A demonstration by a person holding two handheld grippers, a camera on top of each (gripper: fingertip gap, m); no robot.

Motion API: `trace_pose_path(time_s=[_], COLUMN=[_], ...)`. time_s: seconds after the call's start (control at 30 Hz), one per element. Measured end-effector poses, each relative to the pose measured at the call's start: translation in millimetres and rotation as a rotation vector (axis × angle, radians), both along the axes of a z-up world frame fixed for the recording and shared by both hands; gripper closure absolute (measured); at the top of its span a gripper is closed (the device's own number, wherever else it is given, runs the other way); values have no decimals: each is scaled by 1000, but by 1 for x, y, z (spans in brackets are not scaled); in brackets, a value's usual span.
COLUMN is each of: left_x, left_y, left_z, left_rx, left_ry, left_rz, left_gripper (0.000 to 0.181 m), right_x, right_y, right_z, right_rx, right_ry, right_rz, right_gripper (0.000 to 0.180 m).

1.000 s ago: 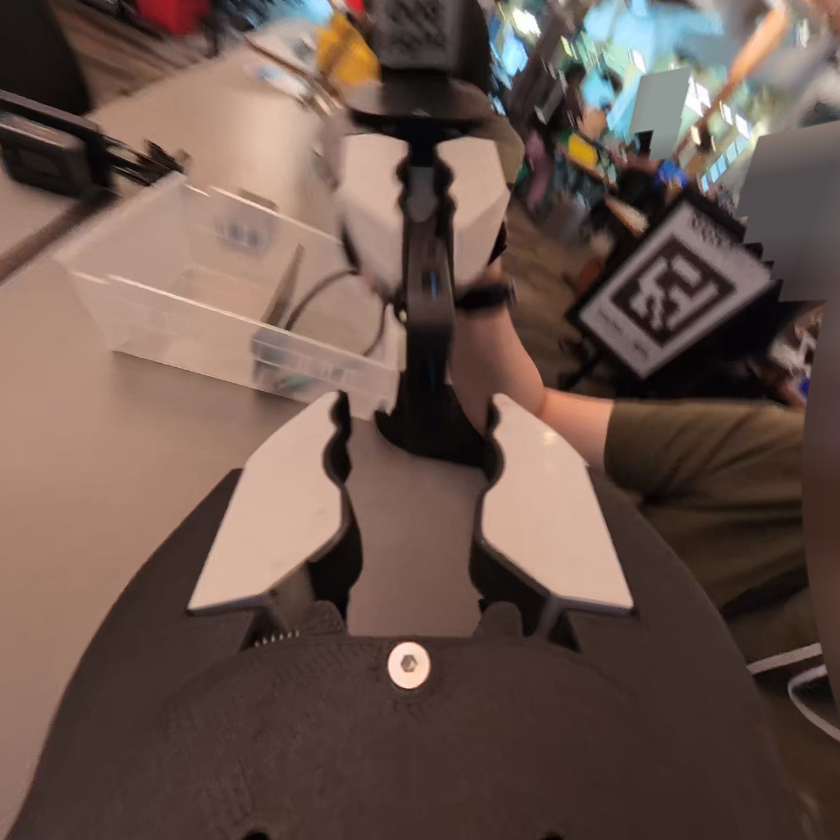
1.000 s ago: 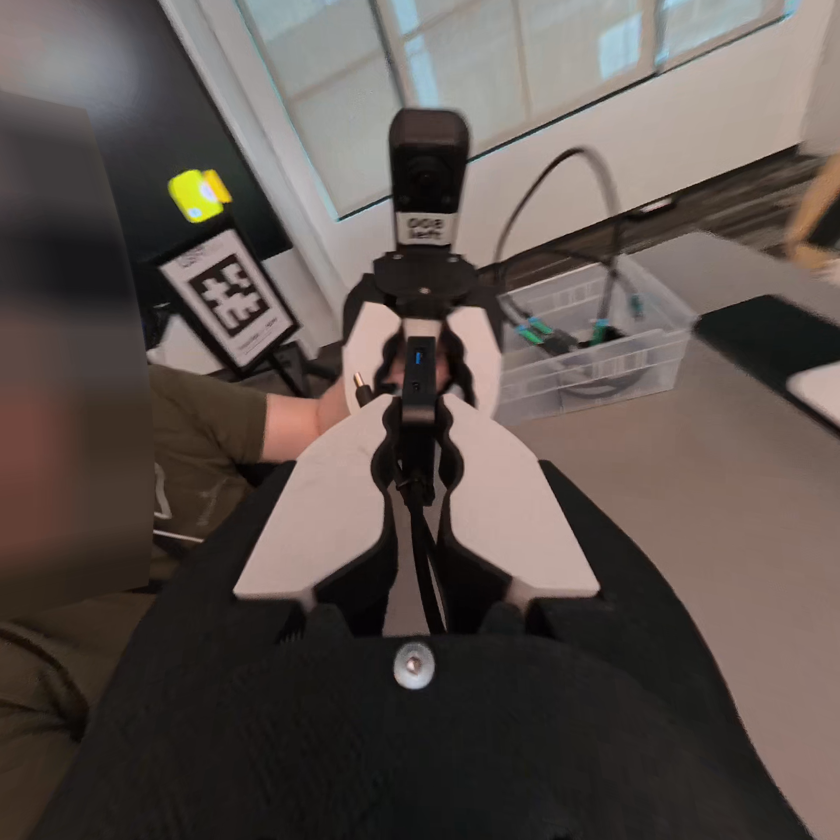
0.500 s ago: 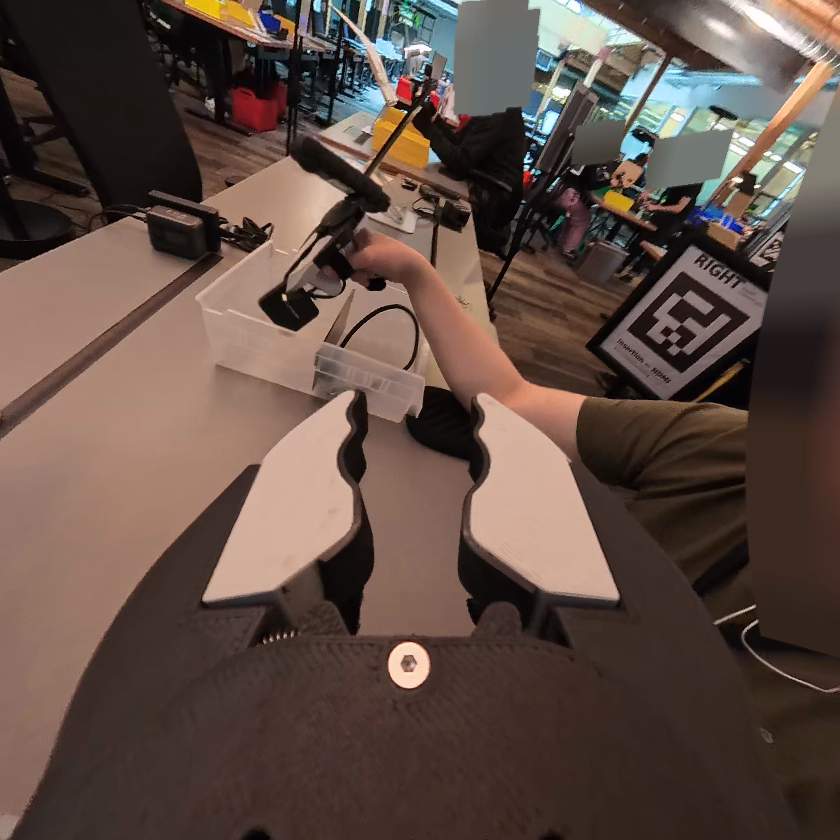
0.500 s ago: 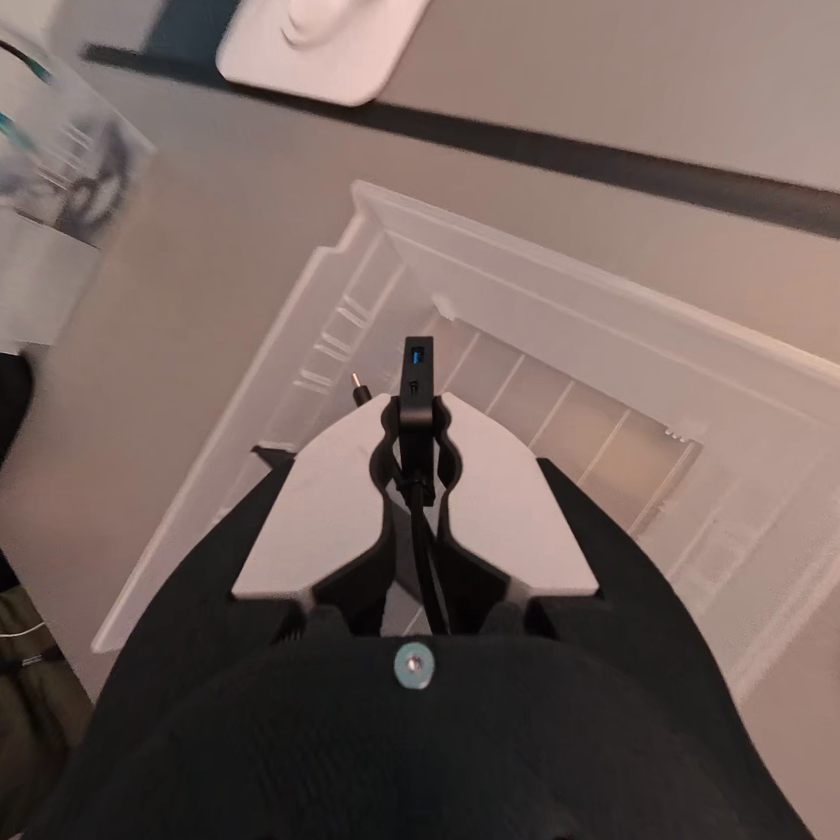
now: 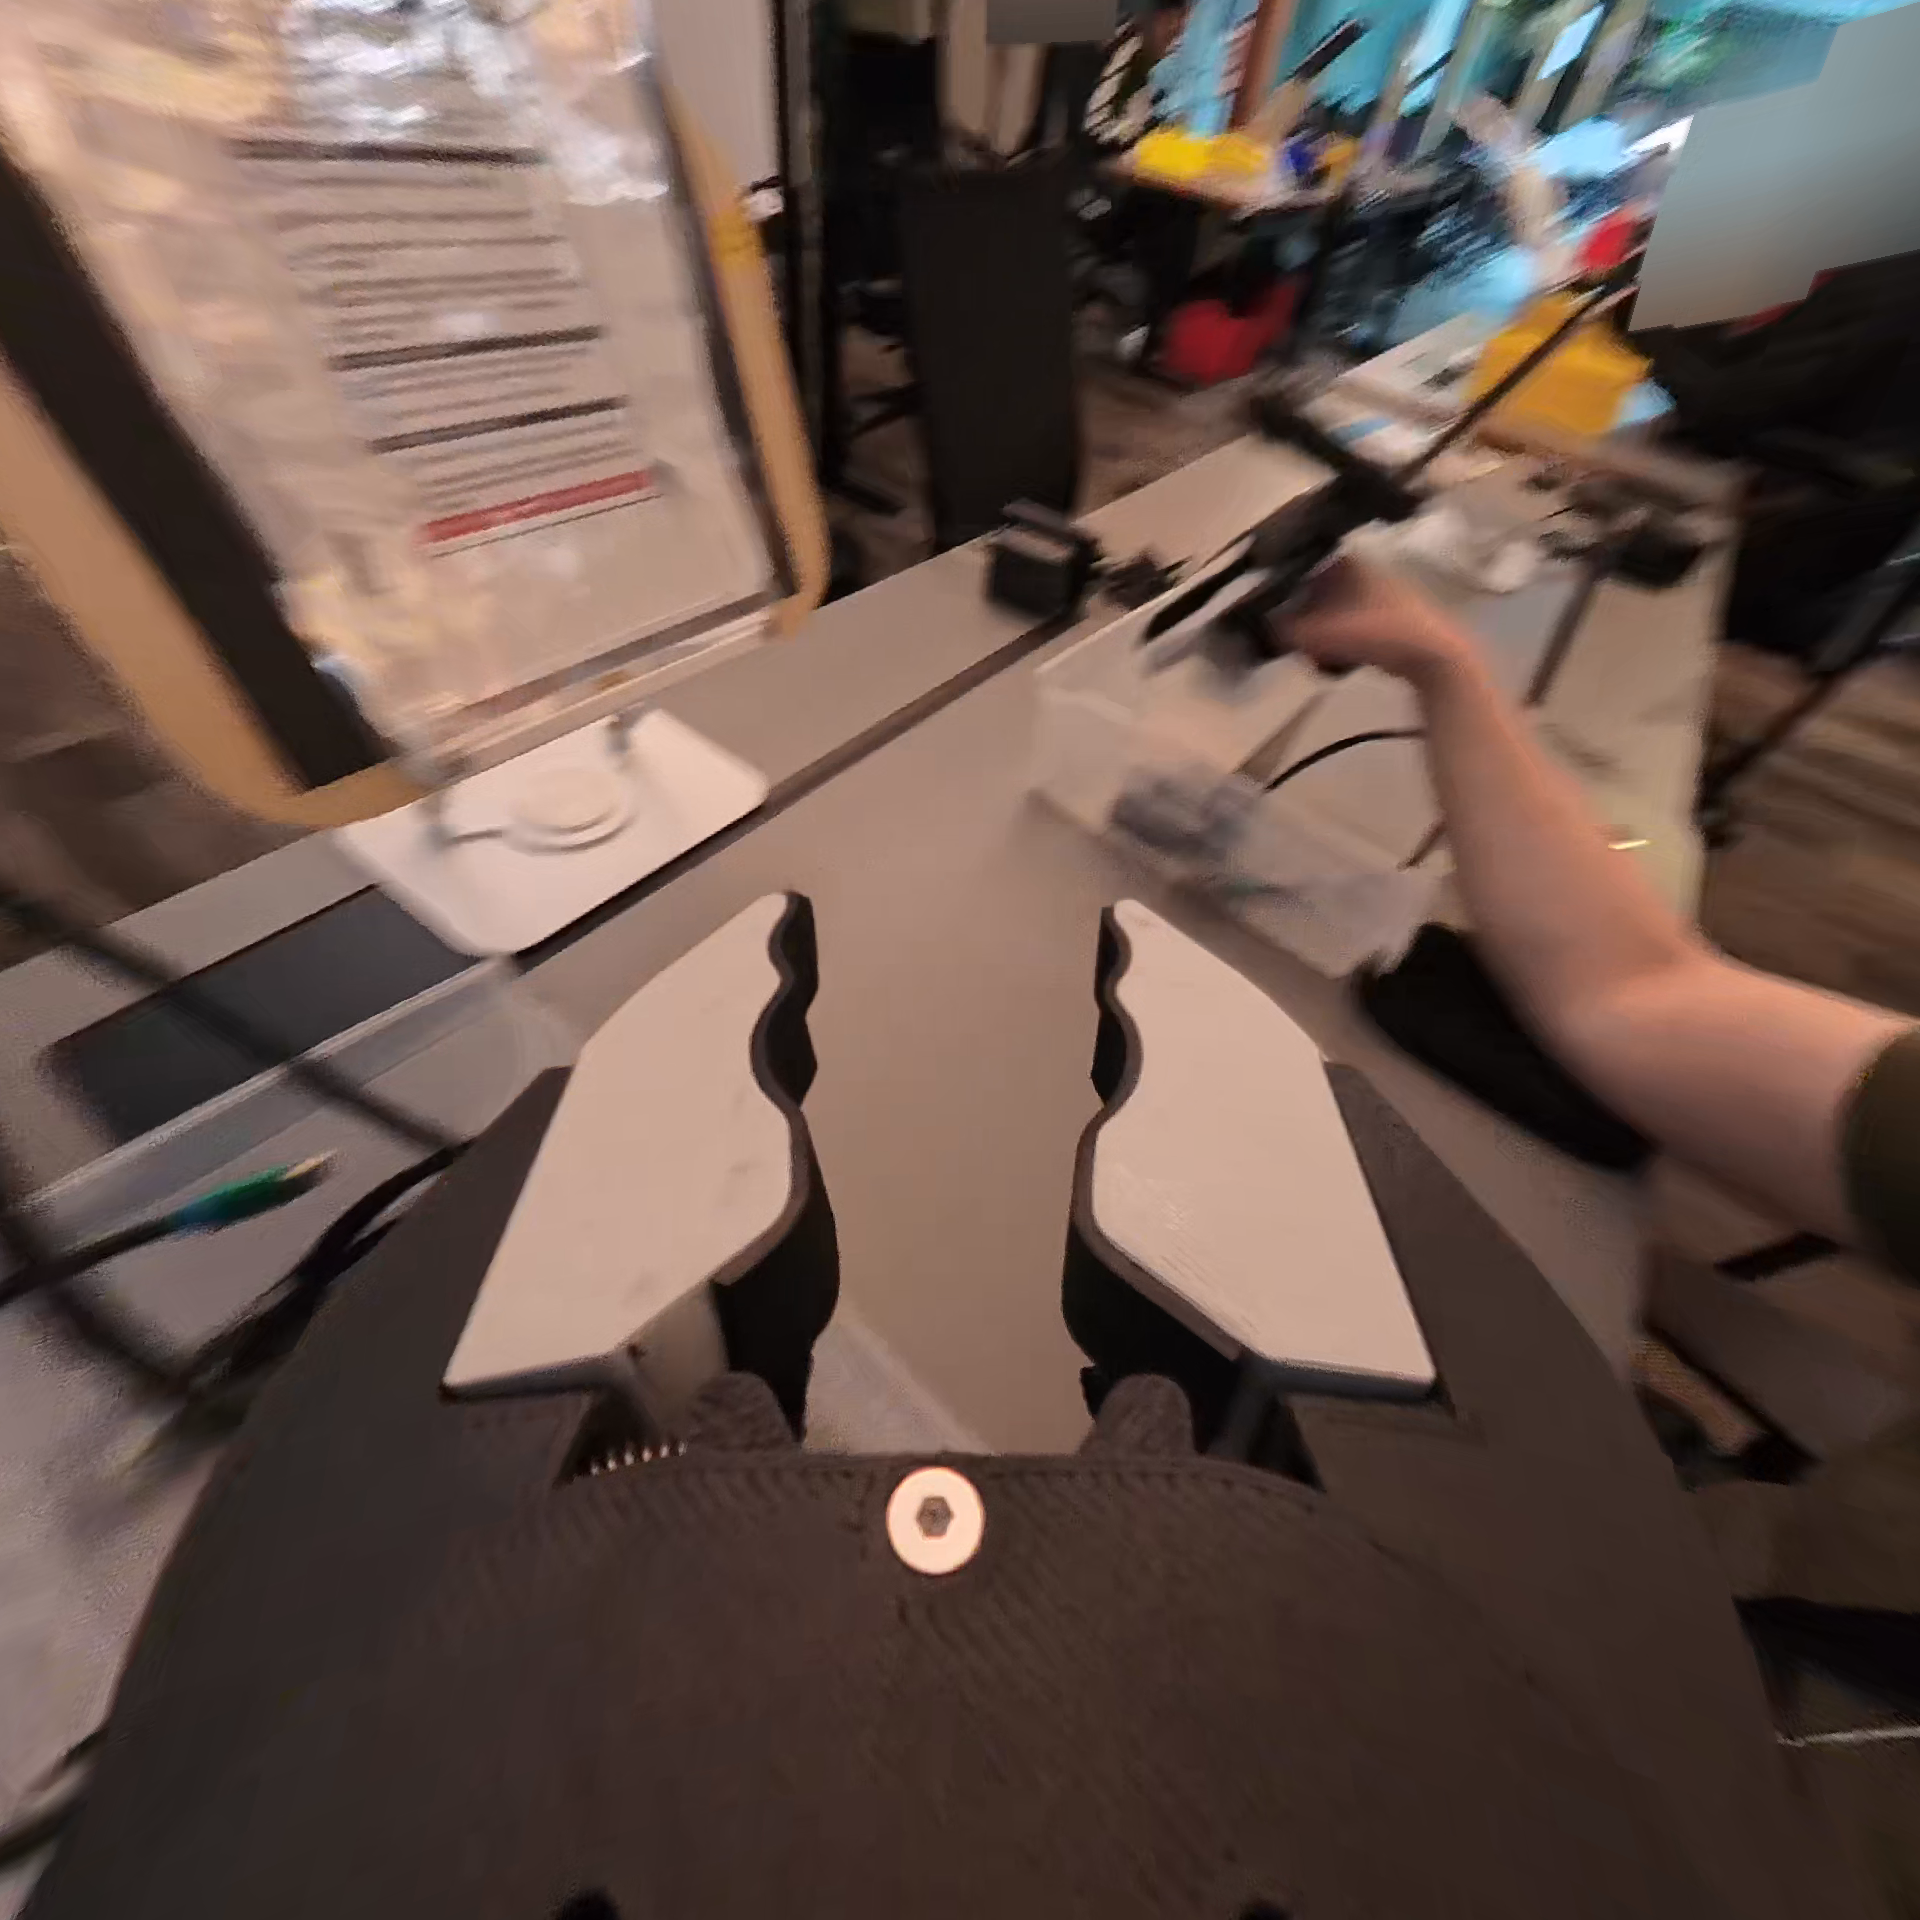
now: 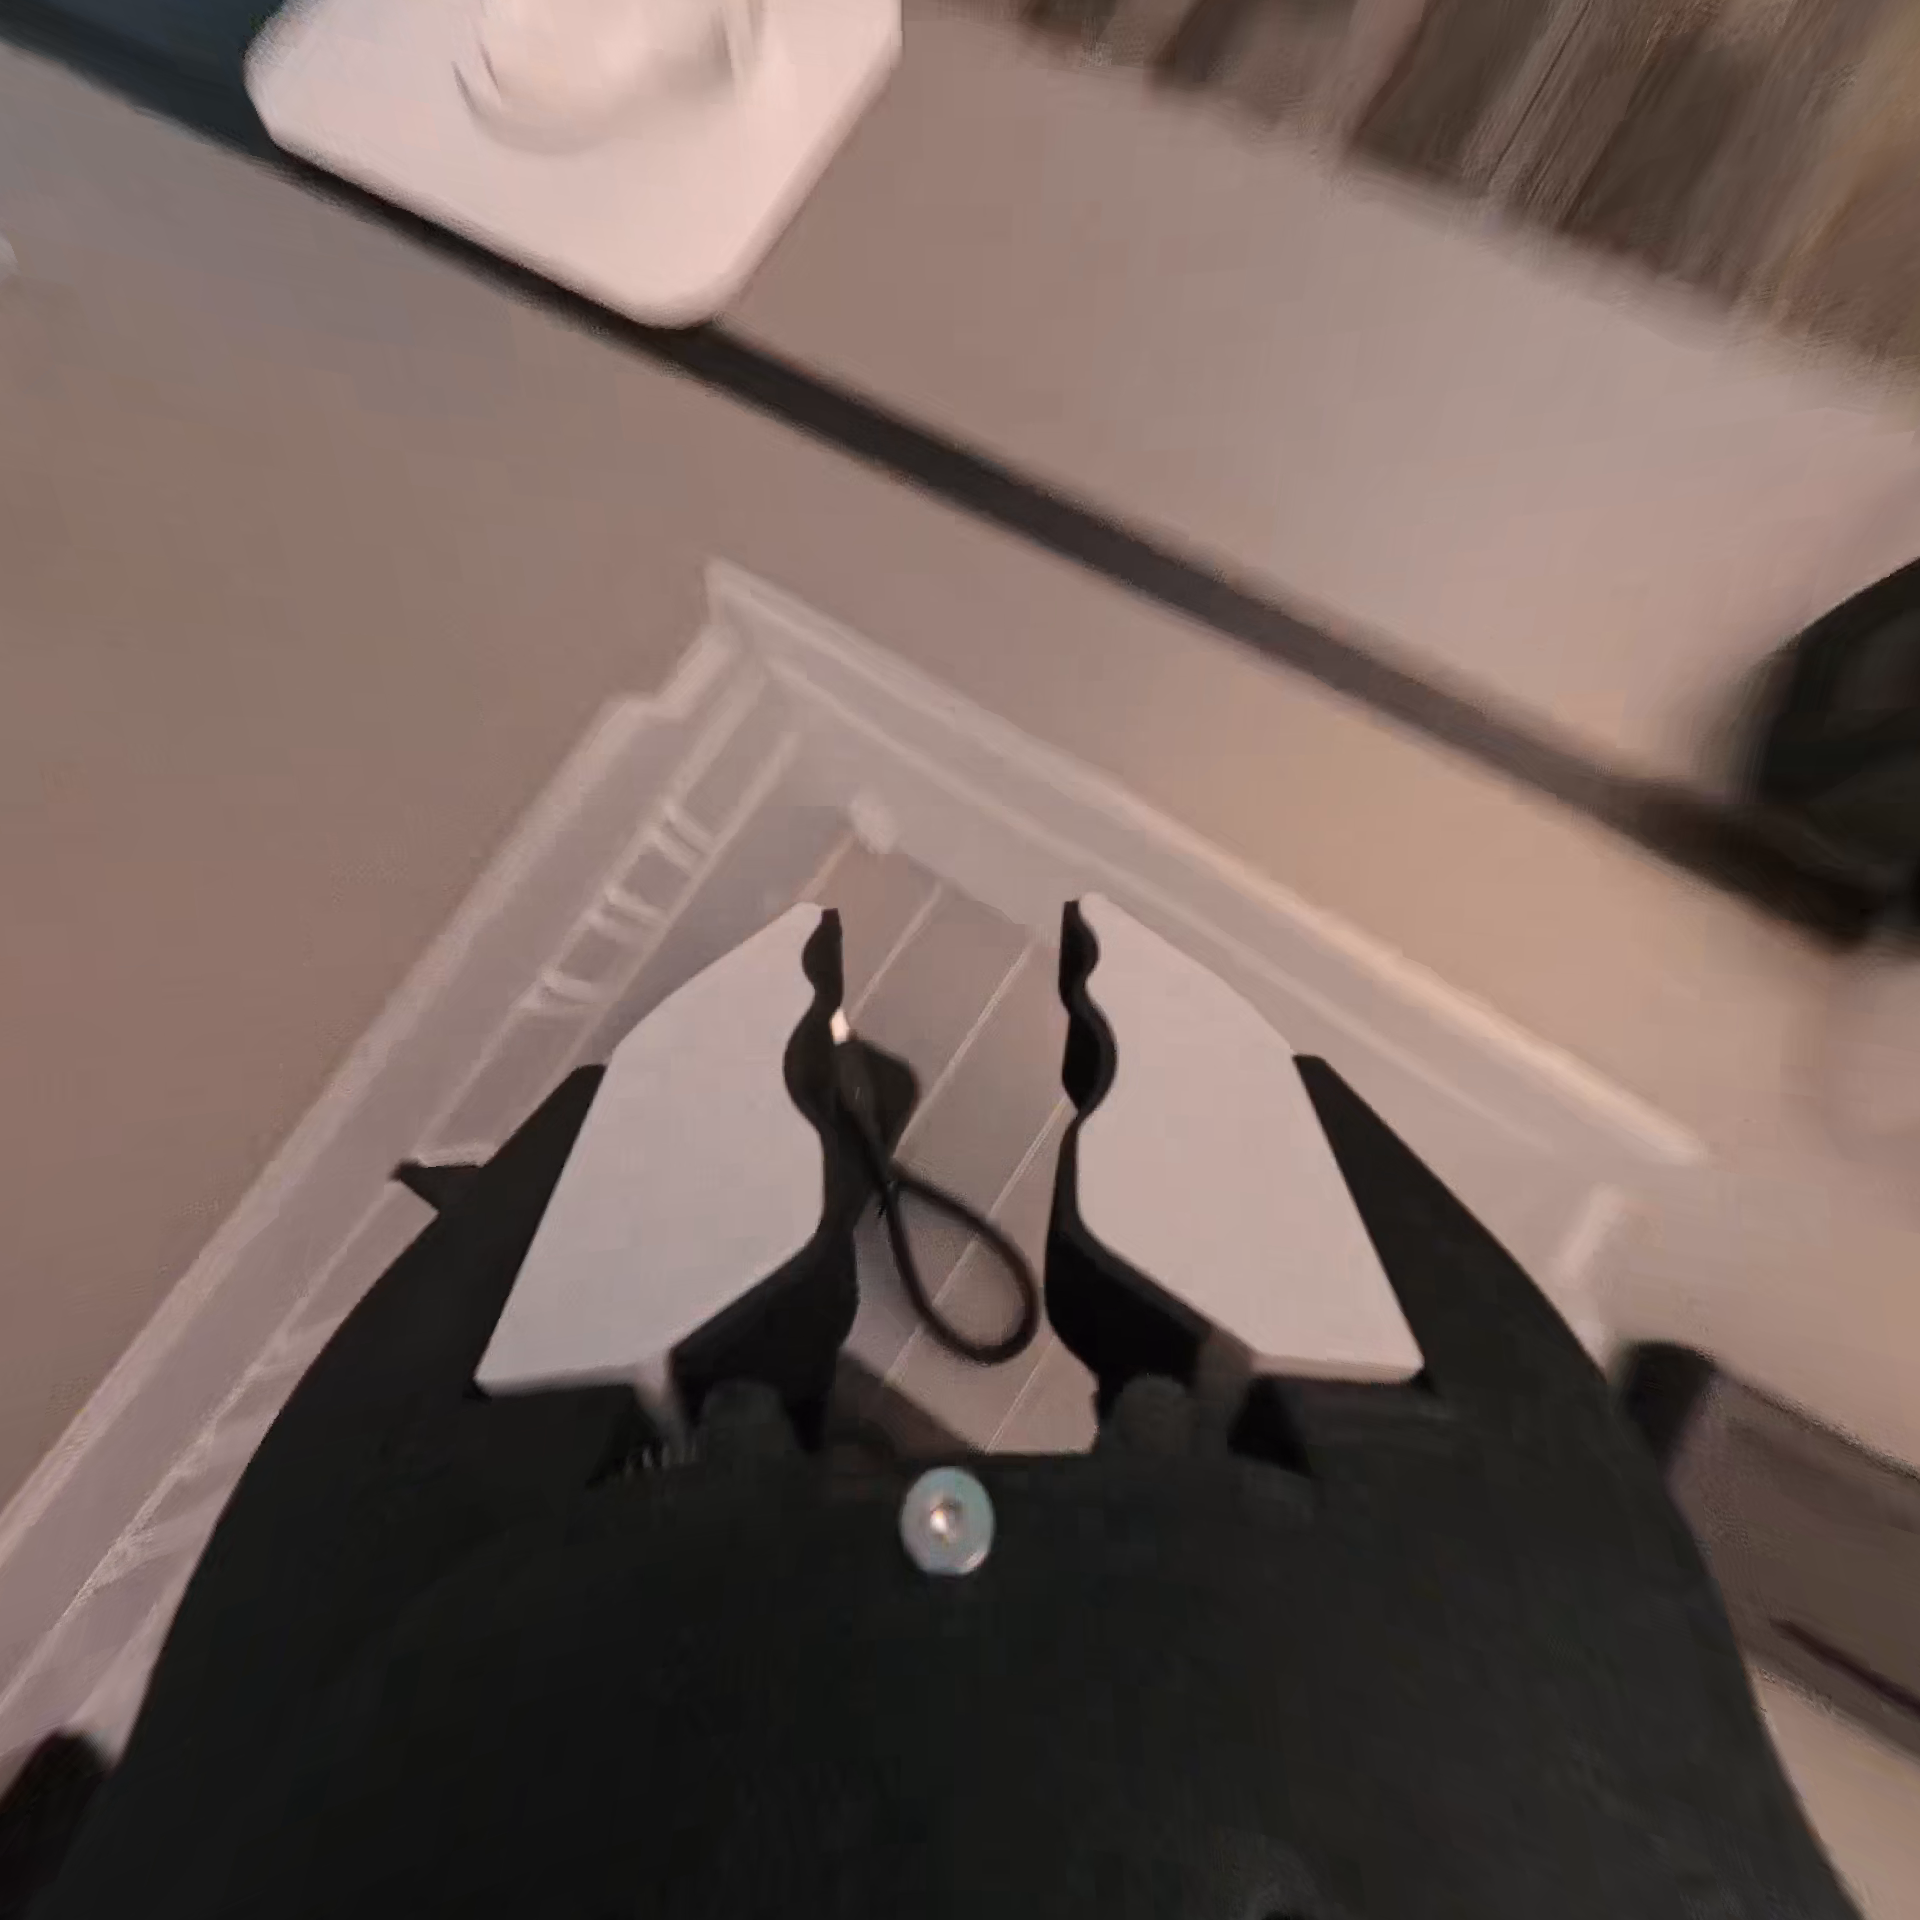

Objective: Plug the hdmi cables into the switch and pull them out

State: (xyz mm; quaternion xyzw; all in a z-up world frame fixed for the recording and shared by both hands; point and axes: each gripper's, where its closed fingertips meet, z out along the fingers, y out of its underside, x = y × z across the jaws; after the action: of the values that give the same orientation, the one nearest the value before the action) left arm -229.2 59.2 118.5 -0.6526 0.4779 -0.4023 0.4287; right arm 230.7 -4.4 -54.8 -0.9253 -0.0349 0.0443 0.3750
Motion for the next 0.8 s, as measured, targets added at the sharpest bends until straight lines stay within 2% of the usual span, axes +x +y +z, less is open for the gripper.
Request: trace_pose_path(time_s=[0.1,0.17,0.23,0.3,0.47,0.63,0.8], left_x=[-35,-59,-77,-87,-84,-75,-49], left_y=[29,46,57,61,74,82,64], left_z=[-27,-47,-62,-69,-74,-114,-143], left_rx=[44,26,6,-62,-167,-259,-358], left_ry=[151,250,312,314,246,380,414], left_rz=[133,201,246,277,306,261,28], left_gripper=[128,130,131,127,114,115,118], right_x=[-10,-29,-55,-87,-144,-181,-191], right_y=[4,-2,-12,-20,-29,-31,-21], right_z=[77,125,162,183,202,201,183], right_rx=[336,546,695,772,790,796,721], right_ry=[-236,-396,-509,-561,-639,-679,-717], right_rz=[26,33,46,106,206,305,354], right_gripper=[138,126,125,125,126,127,128])
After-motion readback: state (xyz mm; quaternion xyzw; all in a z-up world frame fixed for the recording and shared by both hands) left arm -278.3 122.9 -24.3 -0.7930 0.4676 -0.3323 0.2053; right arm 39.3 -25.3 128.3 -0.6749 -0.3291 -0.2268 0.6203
